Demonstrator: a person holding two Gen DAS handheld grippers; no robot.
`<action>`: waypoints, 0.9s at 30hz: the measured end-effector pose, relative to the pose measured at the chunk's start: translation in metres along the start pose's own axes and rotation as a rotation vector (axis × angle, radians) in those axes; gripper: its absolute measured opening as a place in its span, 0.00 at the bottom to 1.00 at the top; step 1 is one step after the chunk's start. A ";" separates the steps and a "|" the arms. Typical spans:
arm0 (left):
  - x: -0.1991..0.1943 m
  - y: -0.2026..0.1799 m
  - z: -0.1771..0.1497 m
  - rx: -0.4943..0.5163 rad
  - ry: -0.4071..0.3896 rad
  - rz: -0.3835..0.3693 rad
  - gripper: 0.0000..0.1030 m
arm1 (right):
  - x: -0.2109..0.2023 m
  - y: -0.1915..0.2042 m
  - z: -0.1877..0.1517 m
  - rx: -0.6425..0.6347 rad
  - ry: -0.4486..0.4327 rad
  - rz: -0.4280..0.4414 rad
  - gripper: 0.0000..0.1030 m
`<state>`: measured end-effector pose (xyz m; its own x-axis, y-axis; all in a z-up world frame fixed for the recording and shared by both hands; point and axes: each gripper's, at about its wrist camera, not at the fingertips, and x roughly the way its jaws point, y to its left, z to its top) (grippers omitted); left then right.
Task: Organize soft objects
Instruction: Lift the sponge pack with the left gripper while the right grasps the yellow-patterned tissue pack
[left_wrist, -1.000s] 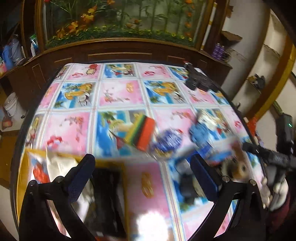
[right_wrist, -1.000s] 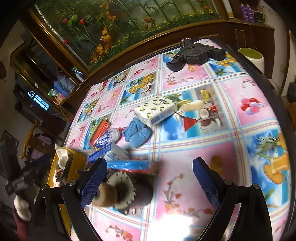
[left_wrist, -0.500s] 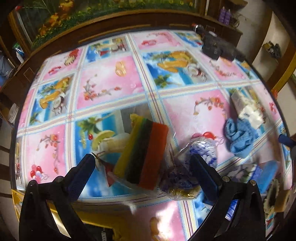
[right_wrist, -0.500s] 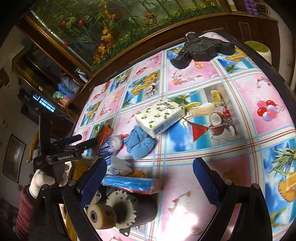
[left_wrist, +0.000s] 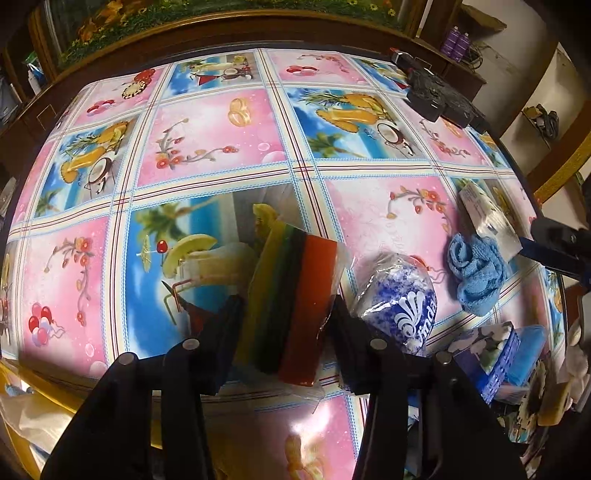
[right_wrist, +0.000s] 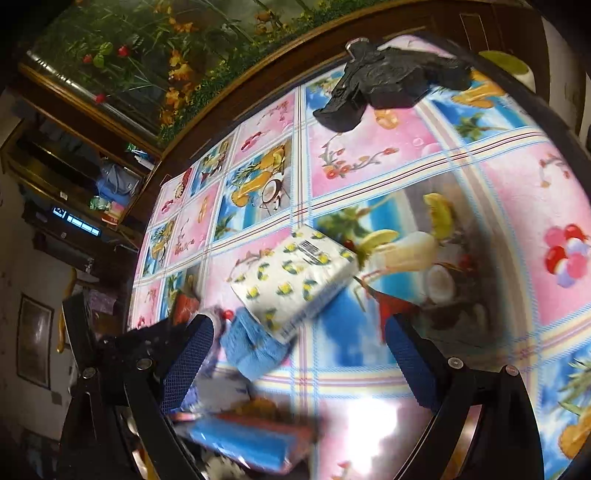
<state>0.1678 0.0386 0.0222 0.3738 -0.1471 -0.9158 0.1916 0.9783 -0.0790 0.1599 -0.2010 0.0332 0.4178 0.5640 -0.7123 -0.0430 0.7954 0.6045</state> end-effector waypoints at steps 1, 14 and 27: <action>0.000 0.001 0.000 -0.013 0.002 0.002 0.45 | 0.005 0.002 0.003 0.012 0.009 0.001 0.92; 0.005 -0.002 -0.003 -0.020 -0.030 0.074 0.49 | 0.063 0.045 0.028 -0.040 0.139 -0.235 0.90; -0.059 -0.016 -0.026 -0.001 -0.146 -0.010 0.40 | -0.008 0.053 -0.004 -0.145 0.025 -0.316 0.63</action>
<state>0.1196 0.0358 0.0675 0.4997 -0.1762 -0.8481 0.1953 0.9768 -0.0879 0.1505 -0.1626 0.0690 0.4085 0.2890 -0.8658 -0.0448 0.9538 0.2972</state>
